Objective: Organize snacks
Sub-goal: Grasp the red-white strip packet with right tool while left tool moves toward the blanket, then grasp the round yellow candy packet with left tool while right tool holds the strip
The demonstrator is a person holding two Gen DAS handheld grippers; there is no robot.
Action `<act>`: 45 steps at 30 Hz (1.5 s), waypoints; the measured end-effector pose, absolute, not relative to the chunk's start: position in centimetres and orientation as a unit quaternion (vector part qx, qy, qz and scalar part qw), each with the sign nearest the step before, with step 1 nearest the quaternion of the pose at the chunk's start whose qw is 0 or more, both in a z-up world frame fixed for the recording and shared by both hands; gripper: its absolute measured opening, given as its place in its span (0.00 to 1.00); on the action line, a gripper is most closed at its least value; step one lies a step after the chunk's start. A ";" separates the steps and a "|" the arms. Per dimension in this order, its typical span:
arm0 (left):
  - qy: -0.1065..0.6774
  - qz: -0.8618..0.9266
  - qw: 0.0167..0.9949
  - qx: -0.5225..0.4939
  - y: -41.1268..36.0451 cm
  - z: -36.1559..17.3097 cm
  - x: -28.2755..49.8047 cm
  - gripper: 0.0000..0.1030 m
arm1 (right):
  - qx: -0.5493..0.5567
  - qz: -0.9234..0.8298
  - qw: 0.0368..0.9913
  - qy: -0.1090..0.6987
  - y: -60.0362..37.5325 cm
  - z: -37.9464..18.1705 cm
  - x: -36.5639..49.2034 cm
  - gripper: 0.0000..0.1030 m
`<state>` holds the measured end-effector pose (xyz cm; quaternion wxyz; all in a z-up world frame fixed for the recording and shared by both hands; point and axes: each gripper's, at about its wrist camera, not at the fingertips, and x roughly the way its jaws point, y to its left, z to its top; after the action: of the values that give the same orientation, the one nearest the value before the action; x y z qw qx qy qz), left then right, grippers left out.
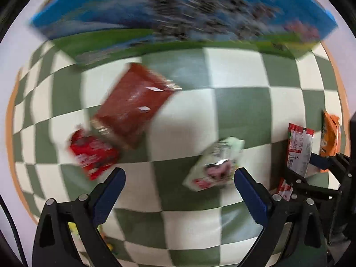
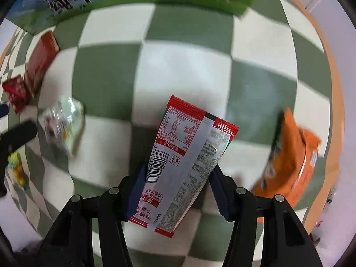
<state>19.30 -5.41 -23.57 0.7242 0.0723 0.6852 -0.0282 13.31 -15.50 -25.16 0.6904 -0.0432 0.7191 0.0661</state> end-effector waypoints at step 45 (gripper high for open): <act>0.670 -0.094 0.736 -0.035 -4.9 -15.7 22.5 0.37 | 0.086 0.122 0.764 0.628 -22.5 -13.7 16.6 0.48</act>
<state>22.54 -4.90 -15.72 0.7355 -0.0354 0.6700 -0.0940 16.56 -22.53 -13.70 0.7637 0.0861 0.6280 0.1224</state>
